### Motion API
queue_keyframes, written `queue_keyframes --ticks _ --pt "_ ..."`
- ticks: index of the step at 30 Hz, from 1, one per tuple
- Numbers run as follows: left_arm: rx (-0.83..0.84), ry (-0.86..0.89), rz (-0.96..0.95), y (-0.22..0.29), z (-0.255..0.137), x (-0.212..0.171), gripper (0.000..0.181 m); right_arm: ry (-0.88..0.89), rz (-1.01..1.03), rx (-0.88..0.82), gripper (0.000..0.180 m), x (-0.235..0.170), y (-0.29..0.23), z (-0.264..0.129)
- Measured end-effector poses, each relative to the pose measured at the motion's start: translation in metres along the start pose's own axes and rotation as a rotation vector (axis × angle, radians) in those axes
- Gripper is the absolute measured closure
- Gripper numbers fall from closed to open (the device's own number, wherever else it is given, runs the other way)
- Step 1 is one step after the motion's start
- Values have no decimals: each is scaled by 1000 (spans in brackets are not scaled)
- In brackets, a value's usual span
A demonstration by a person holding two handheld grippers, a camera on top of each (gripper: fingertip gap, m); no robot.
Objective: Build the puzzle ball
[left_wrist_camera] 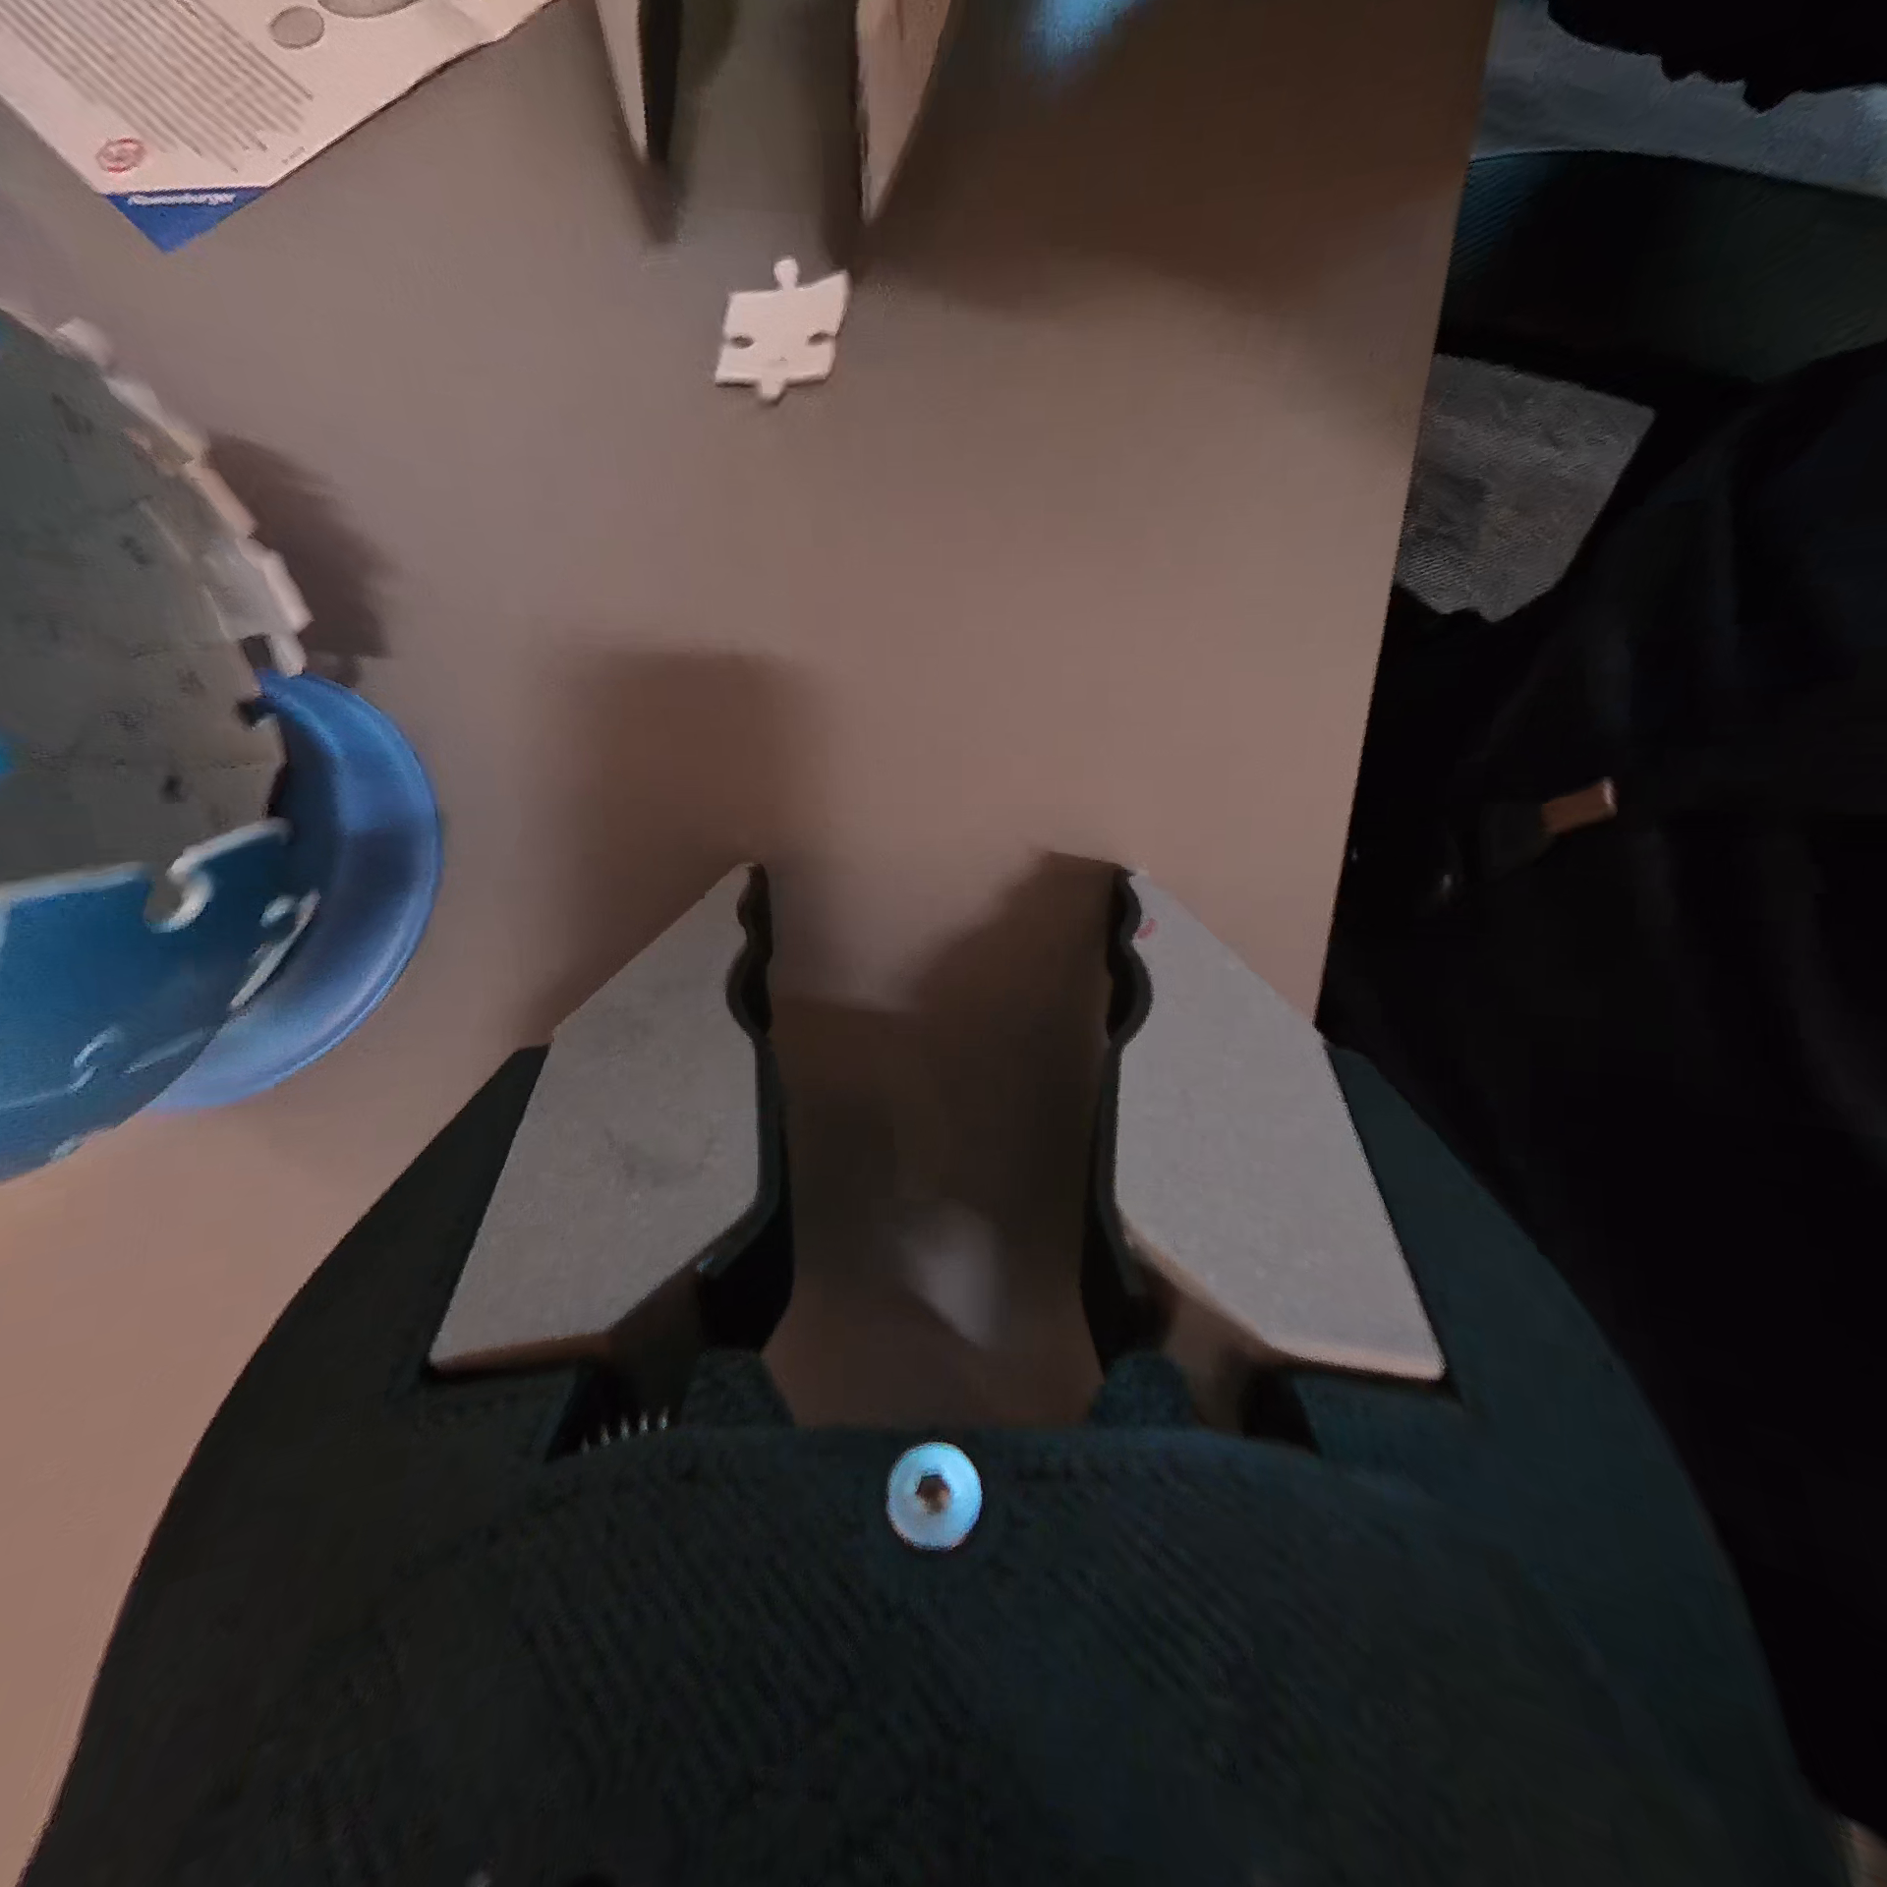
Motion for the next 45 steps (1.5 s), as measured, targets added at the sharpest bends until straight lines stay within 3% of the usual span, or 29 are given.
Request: queue_keyframes --ticks 7,22,25,45 --pt "-28 7 -18 -22 -25 -18 116 2 -43 -12 141 -9 1 -1" --pt "-82 11 71 -16 -16 -12 127 41 -3 91 147 -11 -1 22" --pt "-79 12 73 -17 -16 -11 126 40 -9 68 154 -10 0 24" --pt "-23 33 140 -16 -17 -10 133 77 -20 -63 155 12 -2 29"
Point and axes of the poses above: each gripper's, where its closed fingertips meet, z out along the fingers, x out of its top, y = z × x across the jaws, the point moved 6 cm from there along -z, back along the fingers, and after that the axes turned 5 degrees about y, right-handed, at the moved point
